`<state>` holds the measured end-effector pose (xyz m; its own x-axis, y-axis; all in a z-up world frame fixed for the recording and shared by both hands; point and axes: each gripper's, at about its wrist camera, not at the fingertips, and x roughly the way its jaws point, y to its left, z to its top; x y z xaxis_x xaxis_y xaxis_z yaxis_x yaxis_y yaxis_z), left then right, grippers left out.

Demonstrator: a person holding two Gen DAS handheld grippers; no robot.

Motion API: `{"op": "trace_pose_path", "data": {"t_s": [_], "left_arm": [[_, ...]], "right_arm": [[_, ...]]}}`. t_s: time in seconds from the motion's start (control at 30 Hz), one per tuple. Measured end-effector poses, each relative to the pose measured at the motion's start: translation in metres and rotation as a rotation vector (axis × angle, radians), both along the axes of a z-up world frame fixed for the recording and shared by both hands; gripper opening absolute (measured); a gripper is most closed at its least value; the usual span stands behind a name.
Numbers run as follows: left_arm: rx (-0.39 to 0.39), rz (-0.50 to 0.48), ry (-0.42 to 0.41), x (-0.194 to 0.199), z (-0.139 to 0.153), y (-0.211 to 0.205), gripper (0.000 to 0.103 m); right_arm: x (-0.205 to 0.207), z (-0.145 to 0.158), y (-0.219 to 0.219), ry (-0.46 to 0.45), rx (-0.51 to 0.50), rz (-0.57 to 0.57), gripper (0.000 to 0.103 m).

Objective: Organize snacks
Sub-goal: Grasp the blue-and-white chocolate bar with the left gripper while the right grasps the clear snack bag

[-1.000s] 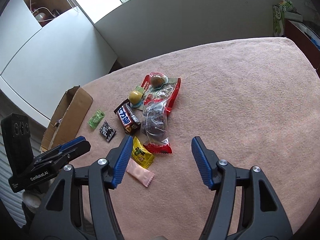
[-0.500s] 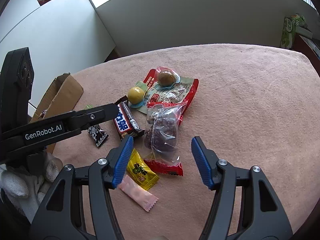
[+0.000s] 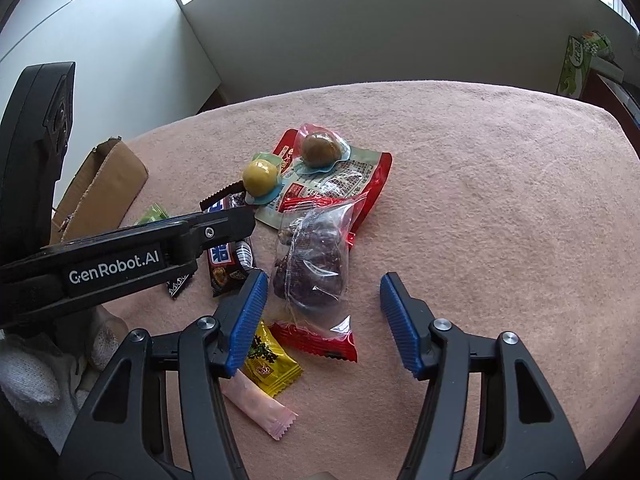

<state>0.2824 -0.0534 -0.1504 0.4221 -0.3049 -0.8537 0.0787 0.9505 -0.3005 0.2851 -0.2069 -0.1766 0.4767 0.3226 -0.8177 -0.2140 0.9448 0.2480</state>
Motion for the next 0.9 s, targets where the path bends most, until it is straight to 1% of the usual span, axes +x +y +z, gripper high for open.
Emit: {"op": "trace_pose_path", "data": {"t_s": [0.1, 0.13, 0.2, 0.23, 0.27, 0.3, 0.47, 0.63, 0.73, 0.9], "left_arm": [[-0.004, -0.007, -0.004, 0.000, -0.001, 0.006, 0.042], [-0.002, -0.010, -0.007, -0.001, 0.000, 0.008, 0.041], [0.013, -0.023, -0.017, -0.003, 0.001, 0.009, 0.041], [0.022, -0.031, -0.023, -0.005, 0.001, 0.009, 0.040], [0.031, -0.039, -0.030, -0.007, 0.002, 0.008, 0.039], [0.031, -0.048, -0.034, -0.008, 0.002, 0.008, 0.036], [0.030, -0.052, -0.036, -0.014, 0.002, 0.008, 0.036], [0.043, -0.075, -0.062, -0.021, 0.002, 0.007, 0.035], [0.029, -0.075, -0.064, -0.025, 0.004, 0.010, 0.033], [-0.020, -0.071, -0.075, -0.029, 0.011, 0.016, 0.030]], "right_arm": [[0.002, -0.001, 0.003, 0.008, 0.002, 0.010, 0.056], [0.002, -0.002, 0.004, 0.009, 0.001, 0.013, 0.056], [0.003, -0.003, 0.005, 0.009, 0.004, 0.019, 0.050], [0.002, -0.003, 0.004, 0.012, 0.013, 0.023, 0.044], [0.002, -0.003, 0.004, 0.017, 0.022, 0.025, 0.042], [0.001, -0.003, 0.003, 0.017, 0.025, 0.023, 0.041], [-0.001, -0.003, -0.005, 0.031, 0.057, 0.014, 0.039], [-0.008, 0.001, -0.012, 0.029, 0.077, 0.006, 0.038], [-0.011, 0.005, -0.017, 0.018, 0.088, -0.004, 0.038], [-0.017, 0.013, -0.025, 0.003, 0.113, -0.019, 0.038]]}}
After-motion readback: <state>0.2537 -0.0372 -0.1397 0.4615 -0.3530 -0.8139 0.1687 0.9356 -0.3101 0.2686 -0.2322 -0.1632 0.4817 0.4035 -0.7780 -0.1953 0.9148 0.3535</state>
